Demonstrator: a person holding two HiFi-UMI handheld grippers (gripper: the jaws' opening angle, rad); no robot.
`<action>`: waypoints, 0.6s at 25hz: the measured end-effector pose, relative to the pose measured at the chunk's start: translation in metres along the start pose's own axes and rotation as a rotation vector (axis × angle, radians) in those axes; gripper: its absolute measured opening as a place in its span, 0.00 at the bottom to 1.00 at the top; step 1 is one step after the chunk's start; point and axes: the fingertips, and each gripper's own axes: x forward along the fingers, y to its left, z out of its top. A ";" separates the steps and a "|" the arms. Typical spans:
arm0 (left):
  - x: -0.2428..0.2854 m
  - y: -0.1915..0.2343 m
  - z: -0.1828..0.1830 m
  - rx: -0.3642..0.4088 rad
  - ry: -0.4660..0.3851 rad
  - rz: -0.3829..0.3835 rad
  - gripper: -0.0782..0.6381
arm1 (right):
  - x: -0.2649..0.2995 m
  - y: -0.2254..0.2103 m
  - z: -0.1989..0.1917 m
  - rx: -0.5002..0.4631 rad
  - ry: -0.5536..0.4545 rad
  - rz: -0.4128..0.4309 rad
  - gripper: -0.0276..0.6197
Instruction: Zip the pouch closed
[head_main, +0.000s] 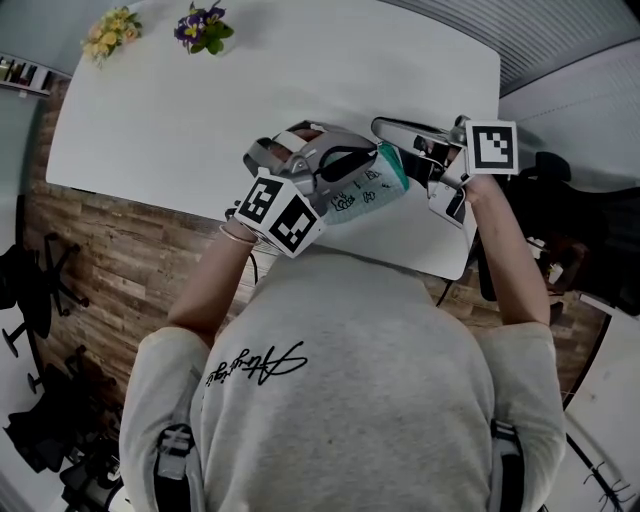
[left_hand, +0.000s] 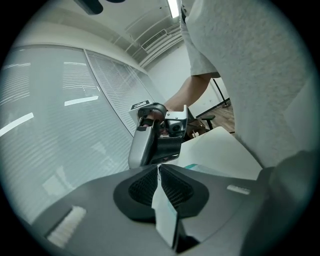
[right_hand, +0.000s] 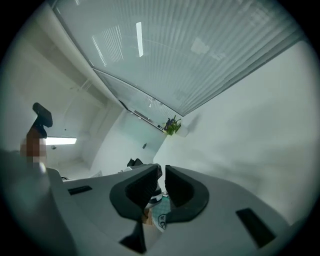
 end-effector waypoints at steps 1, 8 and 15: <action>0.000 0.001 0.001 0.001 0.001 0.004 0.14 | -0.002 -0.003 0.002 -0.016 -0.004 -0.022 0.10; -0.003 0.004 0.003 0.027 -0.006 0.030 0.14 | -0.010 -0.022 -0.004 -0.010 0.023 -0.086 0.22; -0.004 0.010 0.000 0.044 0.002 0.059 0.14 | -0.009 -0.021 -0.013 0.165 0.022 0.034 0.26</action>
